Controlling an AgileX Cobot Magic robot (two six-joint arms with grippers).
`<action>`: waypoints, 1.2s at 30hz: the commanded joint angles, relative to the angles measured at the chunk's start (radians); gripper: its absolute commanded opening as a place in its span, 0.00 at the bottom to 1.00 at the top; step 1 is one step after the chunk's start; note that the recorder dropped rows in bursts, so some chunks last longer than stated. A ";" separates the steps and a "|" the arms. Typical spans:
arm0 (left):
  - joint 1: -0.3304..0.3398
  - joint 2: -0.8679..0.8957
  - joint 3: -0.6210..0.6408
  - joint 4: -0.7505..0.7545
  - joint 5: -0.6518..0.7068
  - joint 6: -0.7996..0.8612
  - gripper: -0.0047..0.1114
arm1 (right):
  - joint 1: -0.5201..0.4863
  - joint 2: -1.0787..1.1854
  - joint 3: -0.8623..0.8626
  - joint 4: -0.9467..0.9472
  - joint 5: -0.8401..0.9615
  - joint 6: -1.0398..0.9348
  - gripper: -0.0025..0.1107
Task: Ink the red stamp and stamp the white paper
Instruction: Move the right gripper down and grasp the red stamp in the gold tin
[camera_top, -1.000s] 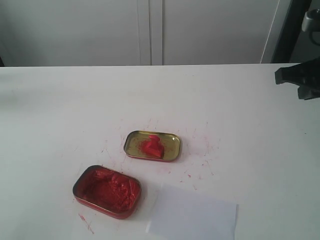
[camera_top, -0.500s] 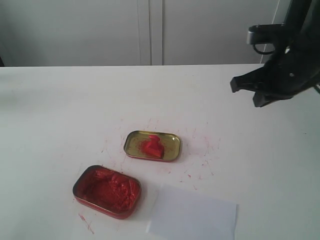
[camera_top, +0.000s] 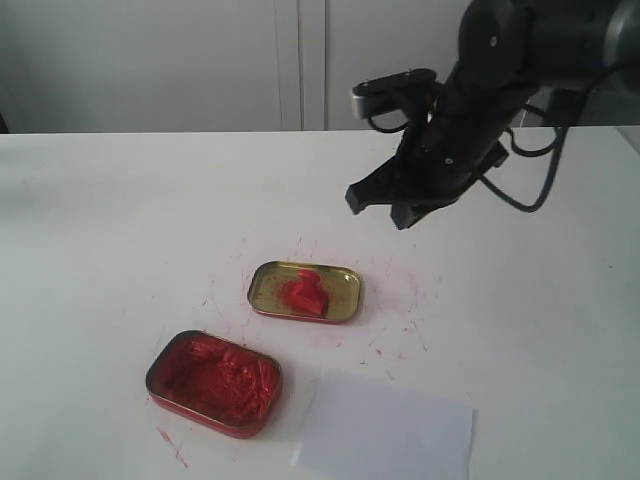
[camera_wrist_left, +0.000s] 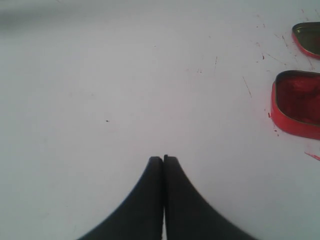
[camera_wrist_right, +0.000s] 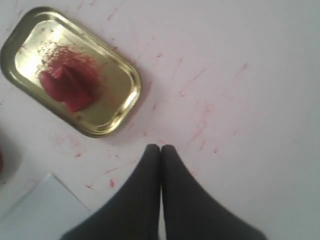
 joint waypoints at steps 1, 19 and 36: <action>0.003 -0.004 0.004 -0.015 -0.001 0.000 0.04 | 0.044 0.049 -0.046 0.065 0.017 -0.085 0.02; 0.003 -0.004 0.004 -0.015 -0.001 0.000 0.04 | 0.177 0.225 -0.228 0.140 0.089 -0.352 0.05; 0.003 -0.004 0.004 -0.015 -0.001 0.000 0.04 | 0.185 0.282 -0.226 0.047 -0.038 -0.401 0.27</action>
